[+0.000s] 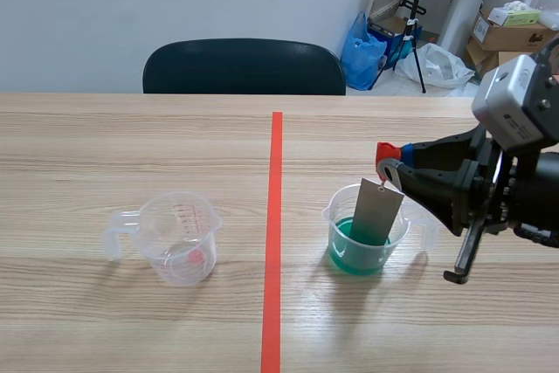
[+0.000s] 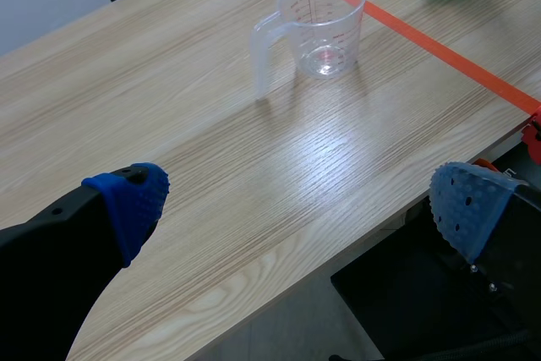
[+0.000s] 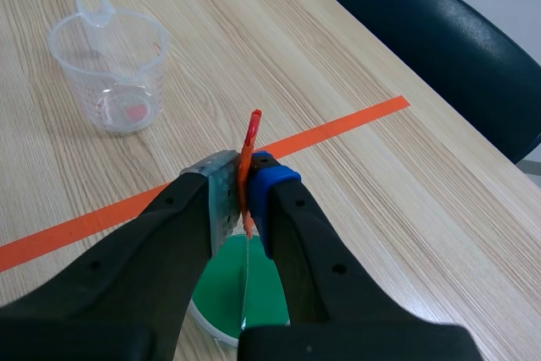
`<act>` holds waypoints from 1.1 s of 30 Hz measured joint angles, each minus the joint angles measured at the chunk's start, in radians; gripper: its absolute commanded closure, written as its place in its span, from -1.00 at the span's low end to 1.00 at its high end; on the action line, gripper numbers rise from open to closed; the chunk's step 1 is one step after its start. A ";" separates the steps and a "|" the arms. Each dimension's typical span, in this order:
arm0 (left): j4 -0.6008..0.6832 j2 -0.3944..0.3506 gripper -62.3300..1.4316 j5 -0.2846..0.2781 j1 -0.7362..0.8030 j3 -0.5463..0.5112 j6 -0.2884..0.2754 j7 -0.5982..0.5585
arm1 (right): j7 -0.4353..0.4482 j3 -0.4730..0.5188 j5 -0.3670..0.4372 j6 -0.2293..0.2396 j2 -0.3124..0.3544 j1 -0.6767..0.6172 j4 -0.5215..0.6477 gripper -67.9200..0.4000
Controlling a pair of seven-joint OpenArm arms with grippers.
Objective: Do the redox reaction experiment
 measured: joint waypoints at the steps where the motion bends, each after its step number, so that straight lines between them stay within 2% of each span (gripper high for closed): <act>1: 0.000 0.000 -1.00 0.000 0.000 0.000 0.000 0.000 | 0.000 0.000 0.000 0.000 0.000 0.000 0.000 0.97; 28: 0.000 0.000 -1.00 0.000 0.000 0.000 0.000 0.000 | -0.004 0.000 0.003 0.000 0.001 0.000 0.003 0.97; 31: 0.000 0.000 -1.00 0.000 0.000 0.000 0.000 0.000 | -0.014 0.000 0.005 0.000 0.020 0.000 0.021 0.97; 33: 0.000 0.000 -1.00 0.000 0.000 0.000 0.000 0.000 | -0.014 0.000 0.043 0.000 0.042 0.000 0.036 0.97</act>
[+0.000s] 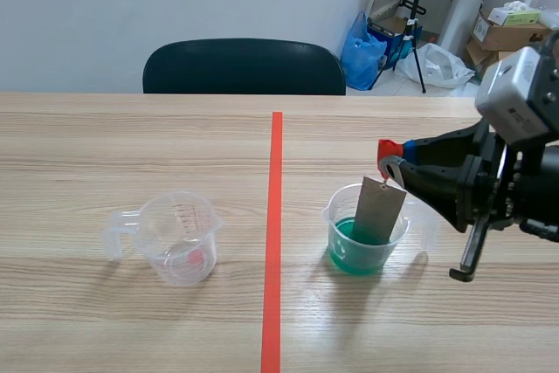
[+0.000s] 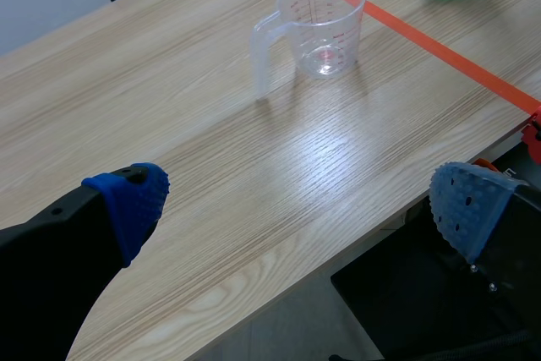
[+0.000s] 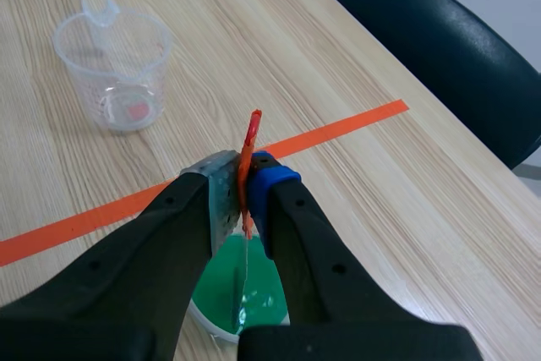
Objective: Do the redox reaction experiment
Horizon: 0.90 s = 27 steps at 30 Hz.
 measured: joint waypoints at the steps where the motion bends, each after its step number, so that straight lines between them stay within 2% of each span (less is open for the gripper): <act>1: 0.000 0.000 -1.00 0.000 0.000 0.000 0.000 0.000 | 0.000 0.000 0.019 0.000 0.011 0.000 0.009 0.97; 7: 0.000 0.000 -1.00 0.000 0.000 0.000 0.000 0.000 | -0.029 0.000 0.137 -0.001 0.093 0.000 0.063 0.97; 17: 0.000 0.000 -1.00 0.000 0.000 0.000 0.000 0.000 | -0.034 0.000 0.270 0.000 0.208 0.000 0.134 0.97; 23: 0.000 0.000 -1.00 0.000 0.000 0.000 0.000 0.000 | -0.047 0.002 0.327 -0.001 0.249 0.000 0.155 0.97; 27: 0.000 0.000 -1.00 0.000 0.000 0.000 0.000 0.000 | -0.090 0.028 0.376 -0.001 0.260 0.000 0.174 0.97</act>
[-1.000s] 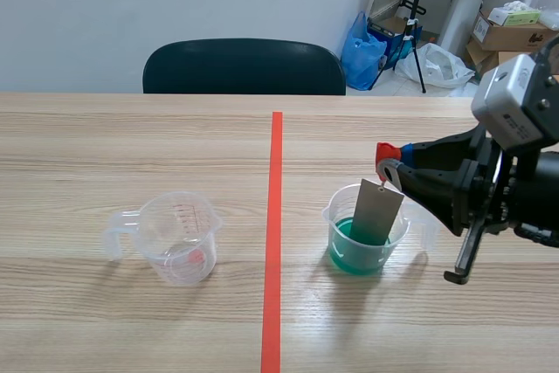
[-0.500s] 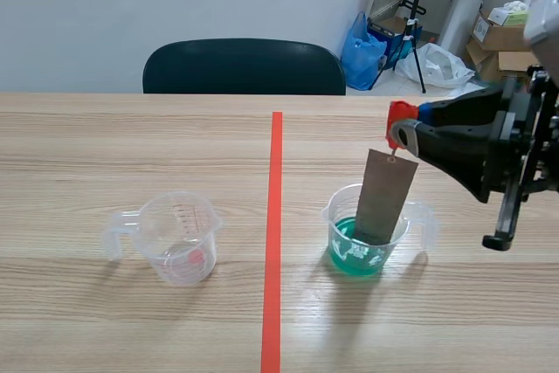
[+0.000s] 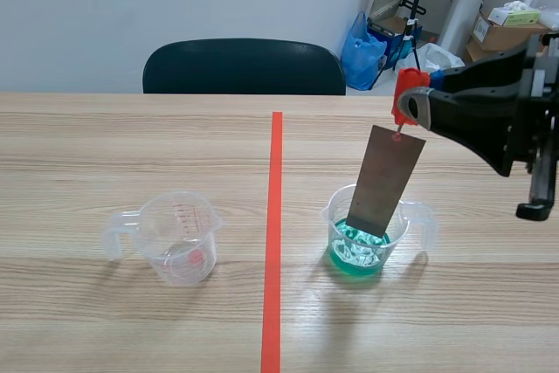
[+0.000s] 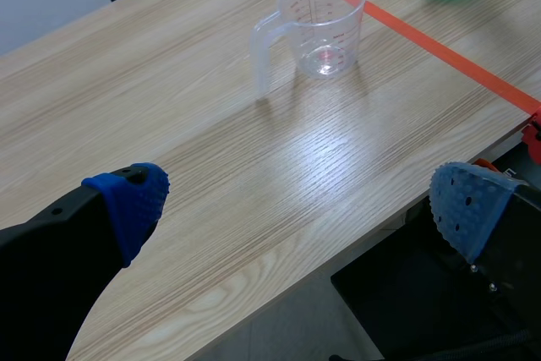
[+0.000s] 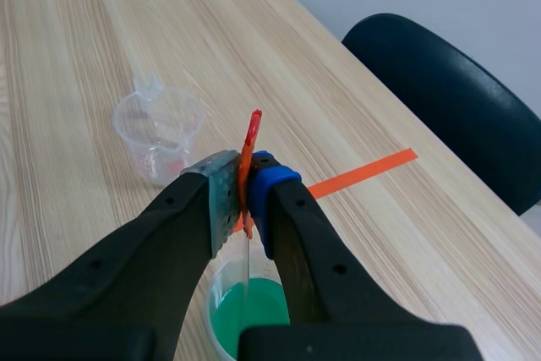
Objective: Do the redox reaction experiment
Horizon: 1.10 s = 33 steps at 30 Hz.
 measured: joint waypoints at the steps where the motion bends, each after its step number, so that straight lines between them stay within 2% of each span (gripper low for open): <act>1: 0.000 0.000 -1.00 0.000 0.000 0.000 0.000 0.000 | -0.005 0.009 0.012 0.000 0.001 0.000 0.006 0.97; 12: 0.000 0.000 -1.00 0.000 0.000 0.000 0.000 0.000 | -0.145 0.088 0.094 0.000 0.000 0.000 0.074 0.97; 18: 0.000 0.000 -1.00 0.000 0.000 0.000 0.000 0.000 | -0.227 0.137 0.174 0.000 0.000 0.000 0.114 0.97; 28: 0.000 0.000 -1.00 0.000 0.000 0.000 0.000 0.000 | -0.298 0.184 0.245 0.000 0.000 0.000 0.126 0.97; 33: 0.000 0.000 -1.00 0.000 0.000 0.000 0.000 0.000 | -0.300 0.184 0.247 0.000 0.000 0.000 0.126 0.97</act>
